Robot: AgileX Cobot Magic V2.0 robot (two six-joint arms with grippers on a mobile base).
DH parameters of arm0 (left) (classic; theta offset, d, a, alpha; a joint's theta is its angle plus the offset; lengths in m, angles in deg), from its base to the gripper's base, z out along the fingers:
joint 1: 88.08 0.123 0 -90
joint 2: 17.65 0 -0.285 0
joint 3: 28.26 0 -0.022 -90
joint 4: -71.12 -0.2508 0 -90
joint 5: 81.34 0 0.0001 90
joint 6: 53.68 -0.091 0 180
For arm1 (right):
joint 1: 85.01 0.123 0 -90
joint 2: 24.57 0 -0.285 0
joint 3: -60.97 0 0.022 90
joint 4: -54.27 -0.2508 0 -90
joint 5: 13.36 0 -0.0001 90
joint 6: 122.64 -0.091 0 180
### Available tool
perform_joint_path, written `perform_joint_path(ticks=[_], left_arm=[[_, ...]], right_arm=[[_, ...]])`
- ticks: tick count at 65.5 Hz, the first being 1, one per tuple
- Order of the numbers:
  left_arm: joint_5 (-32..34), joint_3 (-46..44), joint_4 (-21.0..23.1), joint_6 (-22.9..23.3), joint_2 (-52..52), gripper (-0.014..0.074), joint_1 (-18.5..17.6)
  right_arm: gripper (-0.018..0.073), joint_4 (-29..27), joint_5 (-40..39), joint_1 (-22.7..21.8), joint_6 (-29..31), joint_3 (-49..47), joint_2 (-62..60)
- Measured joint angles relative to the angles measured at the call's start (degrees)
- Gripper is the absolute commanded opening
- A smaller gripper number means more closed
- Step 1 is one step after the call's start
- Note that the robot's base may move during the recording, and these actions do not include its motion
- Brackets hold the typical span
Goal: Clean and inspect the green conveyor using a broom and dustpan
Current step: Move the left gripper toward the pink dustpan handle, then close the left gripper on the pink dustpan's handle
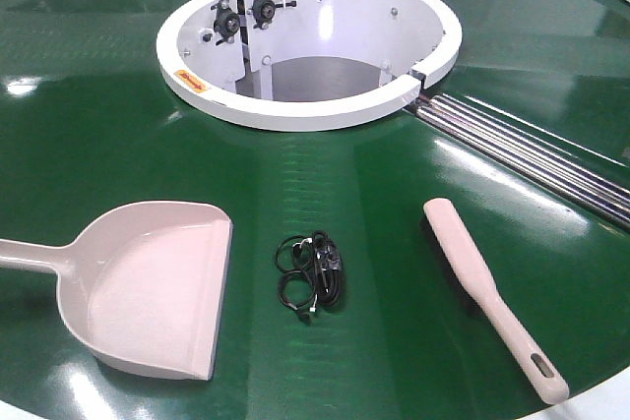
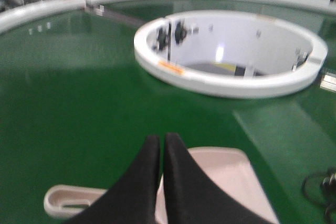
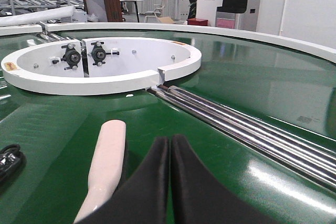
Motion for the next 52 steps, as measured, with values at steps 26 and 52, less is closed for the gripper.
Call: perform_joint_path(ticks=[26,52], left_arm=[[-0.5,0.0,0.0,0.0,12.2,0.0107,0.0],[-0.5,0.0,-1.9,0.0,12.6,0.0626,0.0]], right_arm=[[-0.0008,0.0,0.0,0.0,0.0,0.0,0.0],[-0.0008,0.0,0.0,0.0,0.0,0.0,0.0]])
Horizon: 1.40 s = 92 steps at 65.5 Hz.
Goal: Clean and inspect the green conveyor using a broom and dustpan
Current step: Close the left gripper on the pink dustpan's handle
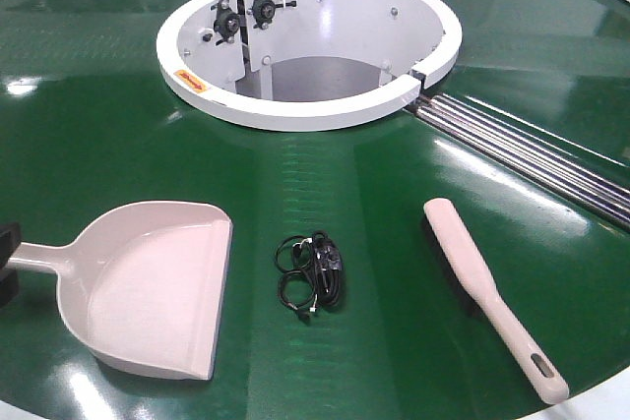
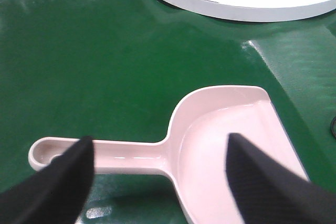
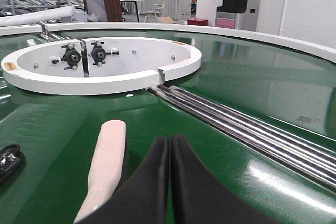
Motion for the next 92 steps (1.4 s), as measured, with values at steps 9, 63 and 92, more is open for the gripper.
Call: perform_joint_path(ticks=[9,63,92], left_arm=[[0.0,0.0,2.2,0.2,0.0,0.0622,0.0],[-49.6,-43.7,2.7,-55.8,33.4,0.0564,0.0],[-49.5,-43.7,-5.0,-67.5,43.7,0.0564,-2.2]], right_arm=[[-0.0008,0.0,0.0,0.0,0.0,0.0,0.0],[-0.0008,0.0,0.0,0.0,0.0,0.0,0.0],[-0.0008,0.0,0.0,0.0,0.0,0.0,0.0]])
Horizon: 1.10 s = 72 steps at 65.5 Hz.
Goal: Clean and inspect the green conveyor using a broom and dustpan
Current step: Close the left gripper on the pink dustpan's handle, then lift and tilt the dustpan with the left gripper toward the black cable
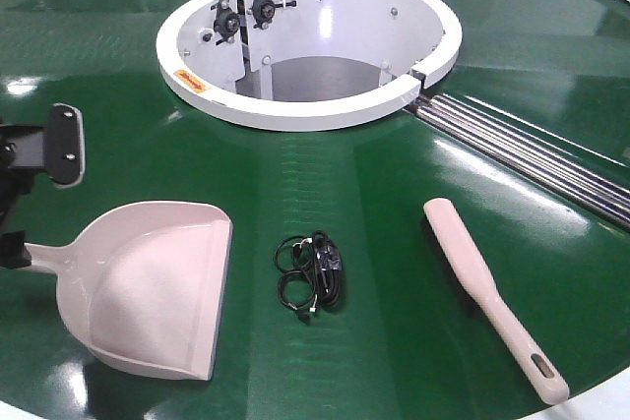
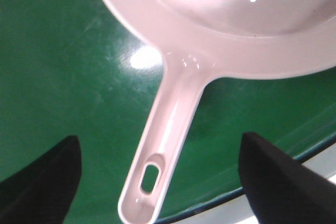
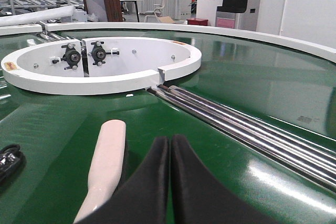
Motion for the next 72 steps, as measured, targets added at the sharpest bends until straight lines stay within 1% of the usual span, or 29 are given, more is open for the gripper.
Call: perform_joint_path(ticks=[8,31,42,55,65,72], left_arm=[[-0.3,-0.2,-1.2,-0.4,2.6,0.0564,-0.8],[-0.9,-0.2,-2.5,-2.7,7.2,0.0564,-0.8],[-0.3,-0.2,-4.3,-2.9,8.8,0.0564,-0.8],[1.3,-0.2,-4.5,-4.9,10.8,0.0564,-0.8],[1.7,-0.2,-4.8,-5.4,12.7,0.0564,-0.8],[2.4,-0.2,-5.0,-6.2,13.1,0.0547,-0.8]], right_arm=[[-0.0008,0.0,0.0,0.0,0.0,0.0,0.0],[-0.0008,0.0,0.0,0.0,0.0,0.0,0.0],[-0.0008,0.0,0.0,0.0,0.0,0.0,0.0],[-0.0008,0.0,0.0,0.0,0.0,0.0,0.0],[-0.0008,0.0,0.0,0.0,0.0,0.0,0.0],[-0.0008,0.0,0.0,0.0,0.0,0.0,0.0]])
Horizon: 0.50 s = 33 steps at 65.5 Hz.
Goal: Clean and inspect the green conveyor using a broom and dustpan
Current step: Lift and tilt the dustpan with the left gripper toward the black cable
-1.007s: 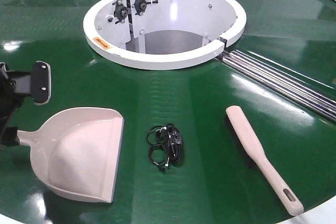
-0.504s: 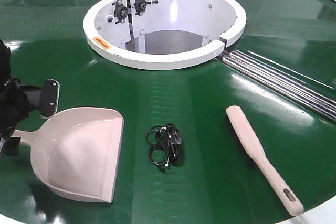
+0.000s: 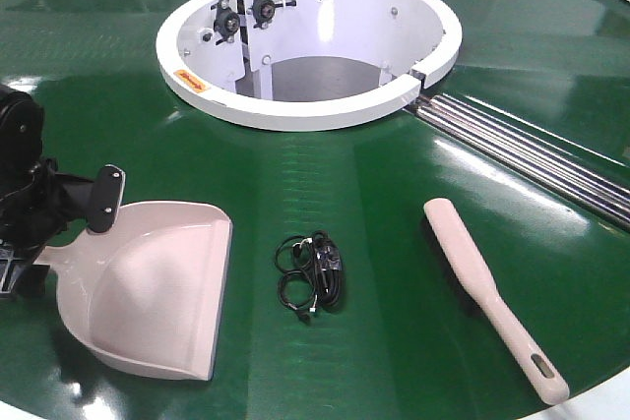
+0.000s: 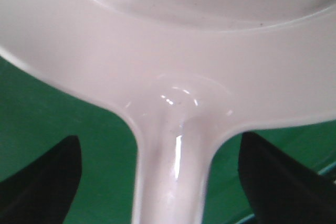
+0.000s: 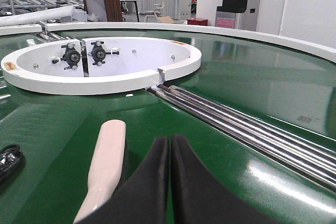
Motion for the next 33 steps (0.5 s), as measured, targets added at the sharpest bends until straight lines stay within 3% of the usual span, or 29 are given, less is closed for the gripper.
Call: perform_joint_path(ticks=[18,33], left_arm=[[0.5,0.0,0.0,-2.1,1.6,0.0414,0.0],[0.0,0.0,-0.3,-2.2,3.1,0.0215,0.0]], right_arm=[[-0.0008,0.0,0.0,0.0,0.0,0.0,0.0],[-0.0008,0.0,0.0,0.0,0.0,0.0,0.0]])
